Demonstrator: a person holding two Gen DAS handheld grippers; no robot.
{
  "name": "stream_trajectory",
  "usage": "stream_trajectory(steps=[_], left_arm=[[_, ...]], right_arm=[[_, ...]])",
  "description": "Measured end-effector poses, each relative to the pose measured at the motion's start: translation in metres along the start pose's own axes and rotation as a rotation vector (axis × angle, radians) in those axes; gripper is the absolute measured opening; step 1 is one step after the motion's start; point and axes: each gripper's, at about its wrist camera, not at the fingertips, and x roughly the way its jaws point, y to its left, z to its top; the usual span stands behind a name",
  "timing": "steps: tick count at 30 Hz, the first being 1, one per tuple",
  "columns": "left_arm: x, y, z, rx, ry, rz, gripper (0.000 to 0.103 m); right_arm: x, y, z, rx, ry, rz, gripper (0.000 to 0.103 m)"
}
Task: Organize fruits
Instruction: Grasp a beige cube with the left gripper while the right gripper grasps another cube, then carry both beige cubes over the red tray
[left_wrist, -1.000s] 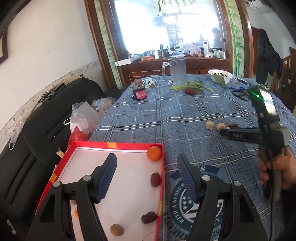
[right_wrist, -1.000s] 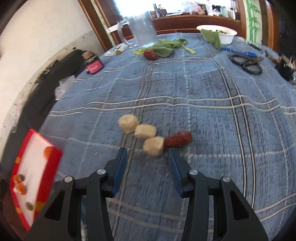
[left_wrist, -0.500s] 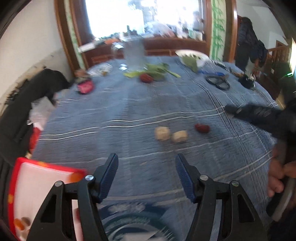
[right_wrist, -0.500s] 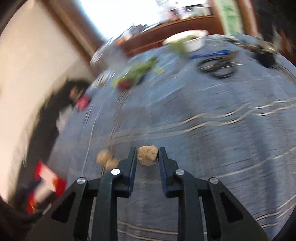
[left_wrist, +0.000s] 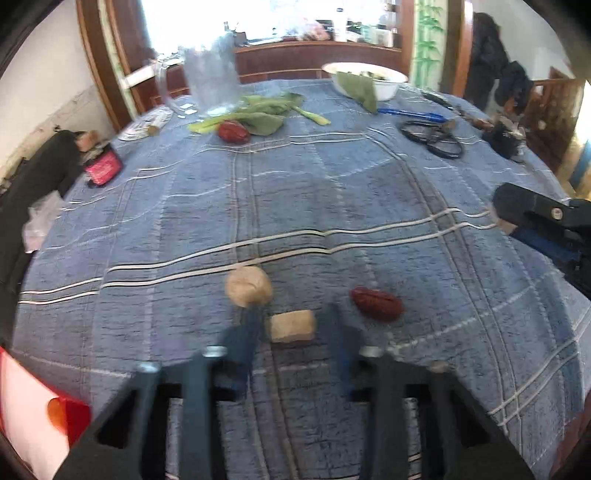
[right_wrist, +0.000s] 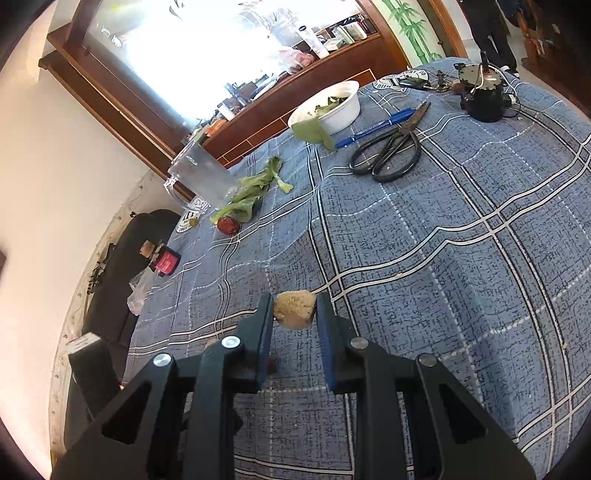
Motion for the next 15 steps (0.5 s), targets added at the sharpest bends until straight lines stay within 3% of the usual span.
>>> stream_trajectory(steps=[8,15], left_arm=[[-0.012,0.007,-0.010,-0.006,-0.006,-0.019,0.023],[-0.079,0.027,-0.034,-0.037,-0.099,-0.012,0.023]], right_arm=[[0.000,0.002,-0.001,-0.009,-0.004,-0.003,0.025],[-0.006,0.024,-0.009,-0.088,-0.020,0.047,0.025]])
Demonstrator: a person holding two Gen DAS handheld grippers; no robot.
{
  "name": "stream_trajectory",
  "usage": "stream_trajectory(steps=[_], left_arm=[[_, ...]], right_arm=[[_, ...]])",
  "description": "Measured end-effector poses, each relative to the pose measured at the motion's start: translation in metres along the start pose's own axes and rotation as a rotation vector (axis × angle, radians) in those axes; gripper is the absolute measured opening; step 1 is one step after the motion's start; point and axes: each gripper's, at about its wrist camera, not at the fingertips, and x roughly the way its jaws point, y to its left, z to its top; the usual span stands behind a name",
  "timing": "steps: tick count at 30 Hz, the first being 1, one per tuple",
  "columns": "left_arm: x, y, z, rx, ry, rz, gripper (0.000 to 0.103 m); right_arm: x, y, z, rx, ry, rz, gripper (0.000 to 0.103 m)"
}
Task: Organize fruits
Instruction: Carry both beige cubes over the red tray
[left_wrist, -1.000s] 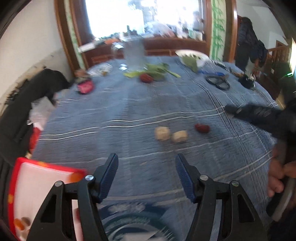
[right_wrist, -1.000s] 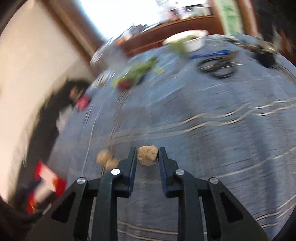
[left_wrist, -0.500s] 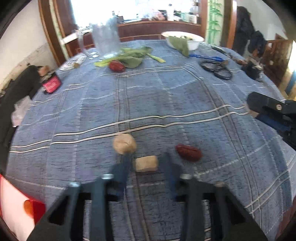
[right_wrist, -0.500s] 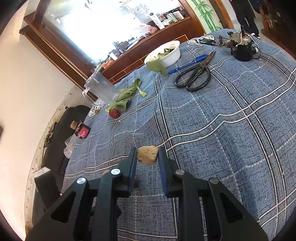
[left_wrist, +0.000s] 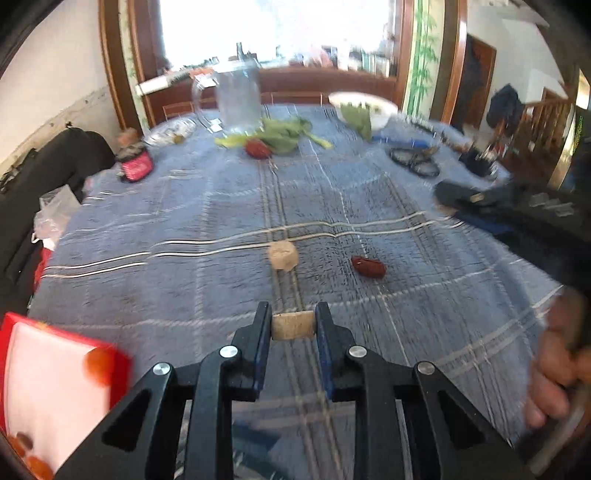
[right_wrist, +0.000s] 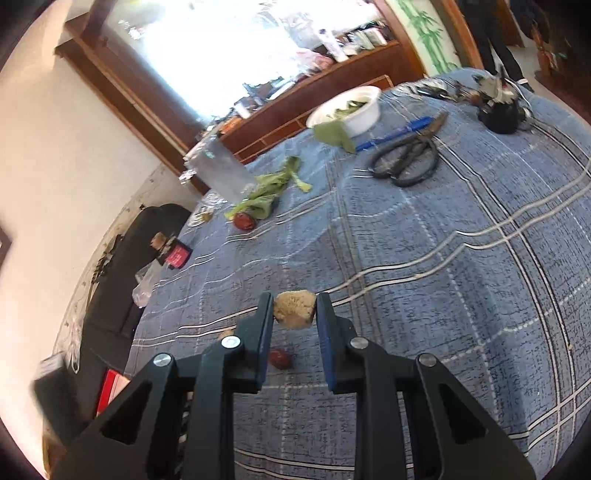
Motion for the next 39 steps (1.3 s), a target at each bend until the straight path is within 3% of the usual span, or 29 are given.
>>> stream_trajectory(steps=[4,9,12,17,26,39], left_arm=[[-0.054,0.027,-0.017,-0.027,-0.084,0.031,0.023],[-0.102,0.073,-0.049,-0.068,-0.158,0.147,0.023],[-0.112,0.106,-0.063,-0.102,-0.160,0.238,0.023],[-0.115,0.150,-0.076,-0.141,-0.180,0.397,0.023],[-0.114,0.191,-0.097,-0.193,-0.182,0.428,0.023],[-0.094,0.240,-0.115,-0.255,-0.072,0.485,0.023]], right_arm=[[0.000,0.027,-0.013,-0.091,0.005,0.049,0.025],[-0.001,0.065,-0.038,-0.224,0.030,0.101,0.025],[-0.002,0.087,-0.055,-0.301,0.025,0.109,0.025],[0.004,0.141,-0.089,-0.391,0.087,0.148,0.025],[0.030,0.237,-0.155,-0.561,0.204,0.221,0.026],[0.070,0.269,-0.204,-0.614,0.318,0.195,0.026]])
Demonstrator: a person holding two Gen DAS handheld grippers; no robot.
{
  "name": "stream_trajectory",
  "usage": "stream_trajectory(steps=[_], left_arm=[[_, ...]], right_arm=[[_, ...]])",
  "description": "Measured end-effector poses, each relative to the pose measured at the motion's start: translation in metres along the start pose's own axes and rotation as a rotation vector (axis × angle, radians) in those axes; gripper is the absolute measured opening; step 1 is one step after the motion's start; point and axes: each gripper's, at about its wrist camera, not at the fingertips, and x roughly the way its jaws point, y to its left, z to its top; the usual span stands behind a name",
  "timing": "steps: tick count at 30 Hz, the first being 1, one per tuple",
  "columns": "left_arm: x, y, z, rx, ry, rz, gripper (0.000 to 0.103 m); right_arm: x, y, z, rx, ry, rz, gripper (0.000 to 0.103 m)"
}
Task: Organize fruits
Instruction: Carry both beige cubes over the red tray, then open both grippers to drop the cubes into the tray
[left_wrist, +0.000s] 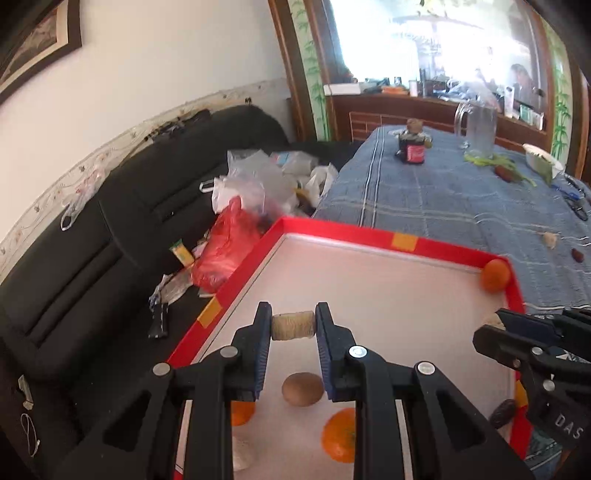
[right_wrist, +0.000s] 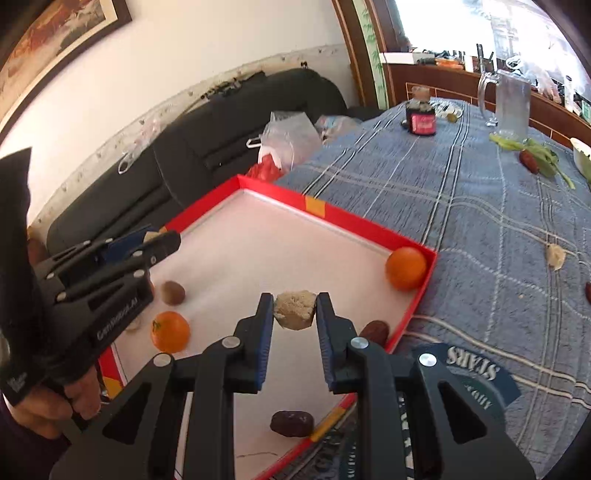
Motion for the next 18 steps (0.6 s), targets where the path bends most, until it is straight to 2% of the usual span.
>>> stream_trajectory(steps=[7,12,16,17,18], left_arm=[[0.013,0.001,-0.003,0.002,0.054,-0.010,0.023],[0.020,-0.004,-0.002,0.041,0.102,-0.025,0.023],[0.028,-0.008,-0.003,0.074,0.154,-0.026,0.023],[0.029,-0.008,-0.004,0.077,0.165,-0.026,0.025],[0.032,-0.008,-0.005,0.078,0.180,-0.023,0.033]], right_arm=[[0.017,0.003,-0.004,0.003,0.055,-0.013,0.026],[0.029,-0.002,-0.006,0.025,0.103,-0.037,0.026],[0.026,-0.003,-0.006,0.041,0.100,-0.029,0.026],[0.025,-0.003,-0.007,0.043,0.102,-0.028,0.026],[0.025,-0.002,-0.006,0.041,0.105,-0.026,0.026]])
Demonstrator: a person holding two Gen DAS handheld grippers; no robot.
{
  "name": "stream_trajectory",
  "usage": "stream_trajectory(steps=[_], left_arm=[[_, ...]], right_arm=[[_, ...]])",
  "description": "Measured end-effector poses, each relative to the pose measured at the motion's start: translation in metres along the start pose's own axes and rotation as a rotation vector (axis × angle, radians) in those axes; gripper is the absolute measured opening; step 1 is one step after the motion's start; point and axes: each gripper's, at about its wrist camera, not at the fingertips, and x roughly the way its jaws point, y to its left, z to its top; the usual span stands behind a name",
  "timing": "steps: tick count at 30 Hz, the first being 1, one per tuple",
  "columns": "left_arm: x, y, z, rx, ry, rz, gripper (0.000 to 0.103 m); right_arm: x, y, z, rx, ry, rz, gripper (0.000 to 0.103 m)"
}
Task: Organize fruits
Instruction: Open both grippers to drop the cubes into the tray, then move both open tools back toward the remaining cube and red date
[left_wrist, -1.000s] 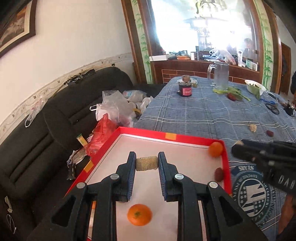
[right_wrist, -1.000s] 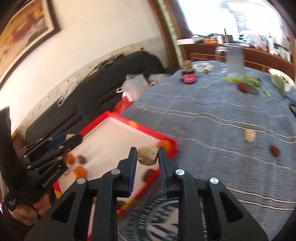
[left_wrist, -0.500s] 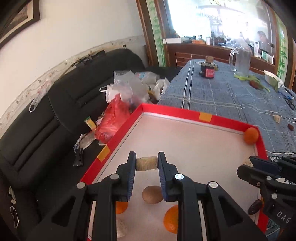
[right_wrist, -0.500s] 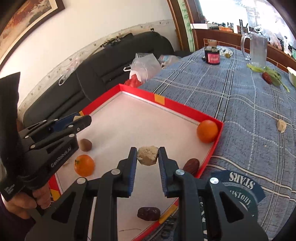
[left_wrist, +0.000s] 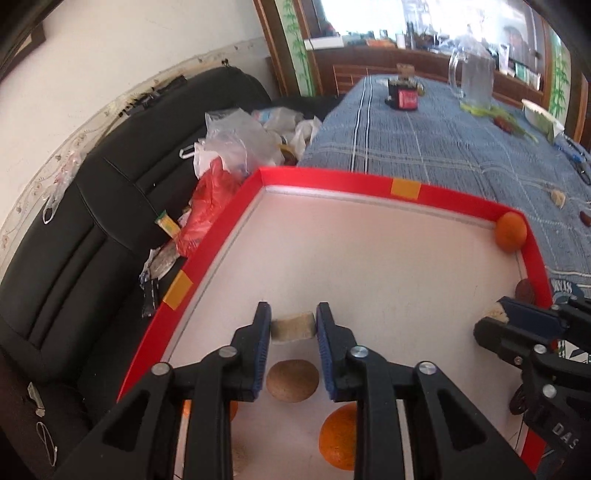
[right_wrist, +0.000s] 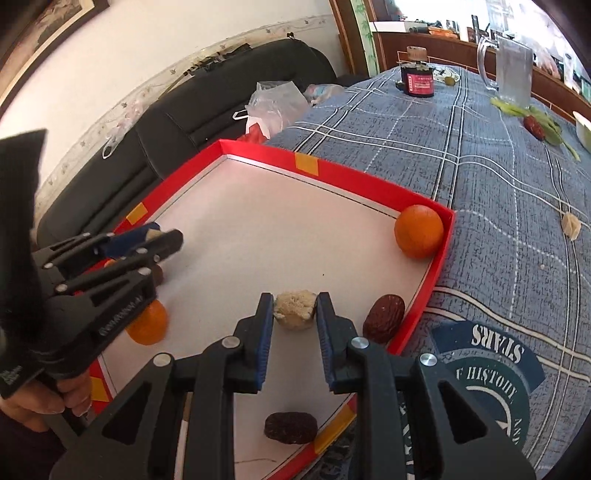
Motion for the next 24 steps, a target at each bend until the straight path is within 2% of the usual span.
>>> stream_trajectory(steps=[4,7,10,13,17,24], left_arm=[[-0.002,0.001,0.000,-0.009,0.008,0.021,0.057],[-0.009,0.001,-0.001,-0.023,-0.015,0.060,0.058],[-0.023,0.000,-0.002,-0.064,-0.049,0.046,0.060],[-0.041,-0.011,0.001,-0.067,-0.098,0.018,0.064],[-0.060,-0.037,0.005,-0.031,-0.153,-0.022,0.065],[-0.075,-0.098,0.005,0.081,-0.174,-0.101,0.069]], right_arm=[[-0.009,-0.005,-0.002,0.035,0.004,0.040,0.027],[-0.031,-0.014,-0.003,0.054,-0.049,0.069,0.030],[-0.062,-0.030,-0.007,0.084,-0.143,0.057,0.048],[-0.082,-0.045,-0.010,0.111,-0.196,0.040,0.050],[-0.098,-0.071,-0.019,0.170,-0.218,0.019,0.050],[-0.121,-0.111,-0.035,0.249,-0.238,-0.008,0.050]])
